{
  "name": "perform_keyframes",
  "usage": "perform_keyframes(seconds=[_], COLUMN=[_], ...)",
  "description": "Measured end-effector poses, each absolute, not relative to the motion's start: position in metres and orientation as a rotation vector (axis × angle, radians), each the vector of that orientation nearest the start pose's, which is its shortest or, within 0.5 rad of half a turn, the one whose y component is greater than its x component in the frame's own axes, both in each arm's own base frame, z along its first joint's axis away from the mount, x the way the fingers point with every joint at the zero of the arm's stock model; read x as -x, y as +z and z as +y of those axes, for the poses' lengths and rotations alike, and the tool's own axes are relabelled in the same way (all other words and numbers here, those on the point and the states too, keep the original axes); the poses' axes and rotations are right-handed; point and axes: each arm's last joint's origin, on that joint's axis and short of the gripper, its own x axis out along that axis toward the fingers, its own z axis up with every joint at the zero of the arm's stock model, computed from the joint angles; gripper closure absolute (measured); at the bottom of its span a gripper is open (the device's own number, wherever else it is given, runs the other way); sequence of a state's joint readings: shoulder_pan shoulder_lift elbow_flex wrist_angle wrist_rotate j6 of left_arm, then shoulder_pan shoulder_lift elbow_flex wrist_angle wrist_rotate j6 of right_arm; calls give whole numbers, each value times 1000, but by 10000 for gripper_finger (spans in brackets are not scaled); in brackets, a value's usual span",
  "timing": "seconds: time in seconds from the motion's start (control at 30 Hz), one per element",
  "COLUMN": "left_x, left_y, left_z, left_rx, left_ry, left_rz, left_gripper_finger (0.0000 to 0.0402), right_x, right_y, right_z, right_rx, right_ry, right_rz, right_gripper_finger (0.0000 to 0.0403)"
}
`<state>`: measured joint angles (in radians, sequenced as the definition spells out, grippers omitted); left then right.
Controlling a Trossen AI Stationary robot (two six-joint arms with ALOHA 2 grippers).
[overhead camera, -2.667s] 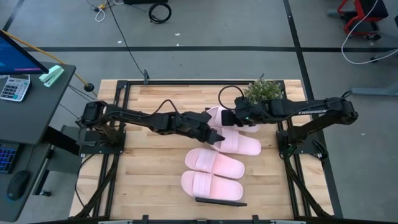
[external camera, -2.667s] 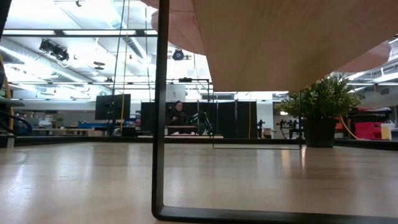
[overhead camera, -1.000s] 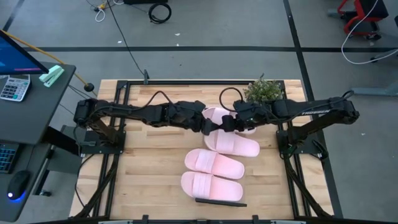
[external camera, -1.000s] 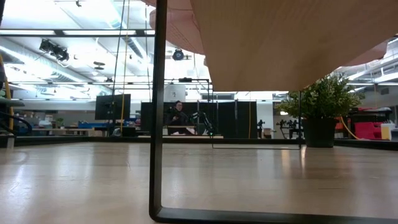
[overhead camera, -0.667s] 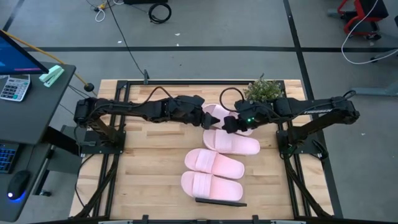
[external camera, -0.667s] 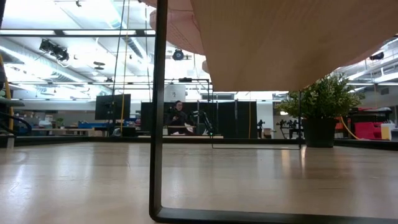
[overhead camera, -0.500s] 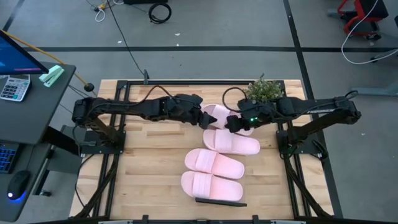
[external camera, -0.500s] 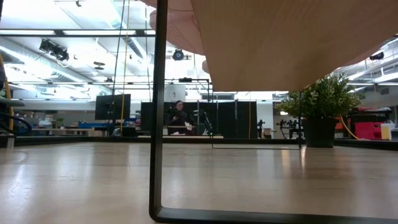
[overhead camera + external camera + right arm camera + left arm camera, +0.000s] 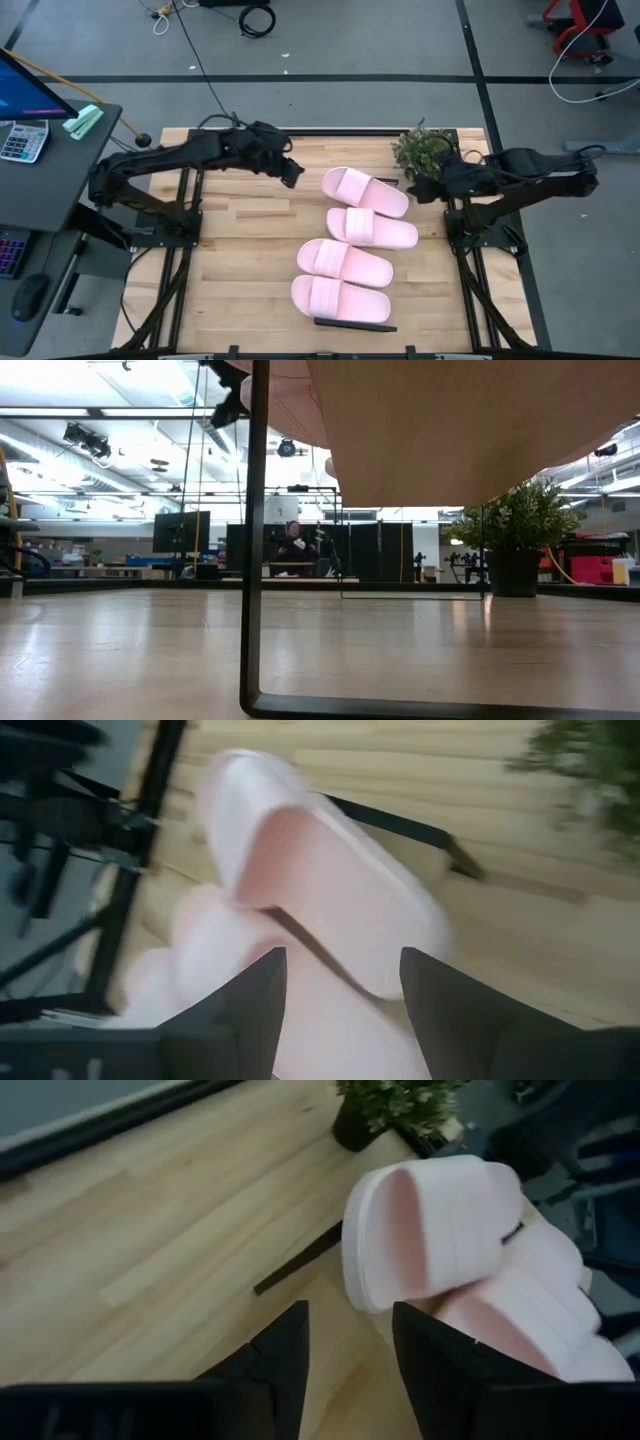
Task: Pick and place slides into the shelf
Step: Adjust the pink slippers on the shelf
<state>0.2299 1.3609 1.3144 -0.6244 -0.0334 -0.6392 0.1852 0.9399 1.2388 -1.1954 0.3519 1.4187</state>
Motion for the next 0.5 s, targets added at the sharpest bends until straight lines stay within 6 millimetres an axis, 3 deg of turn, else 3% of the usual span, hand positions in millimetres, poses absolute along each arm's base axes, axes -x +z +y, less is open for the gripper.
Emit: perform_keyframes(seconds=[0.13,0.23,0.37,0.5], left_x=[-266,-257,-242,-228], left_y=[361,357,325,298], left_z=[66,69,71,71], left_rx=[624,624,703,809], left_ry=[428,423,463,422], left_rz=[557,561,592,444], left_gripper_finger=[272,291,317,343], right_x=[-121,-110,-101,-97], right_y=[368,364,361,360], right_z=[20,21,22,23], right_rx=[-1055,-1034,-1022,-1027], right_ry=[-768,-819,-883,-912], right_rz=[645,702,750,740], right_gripper_finger=[204,208,213,216])
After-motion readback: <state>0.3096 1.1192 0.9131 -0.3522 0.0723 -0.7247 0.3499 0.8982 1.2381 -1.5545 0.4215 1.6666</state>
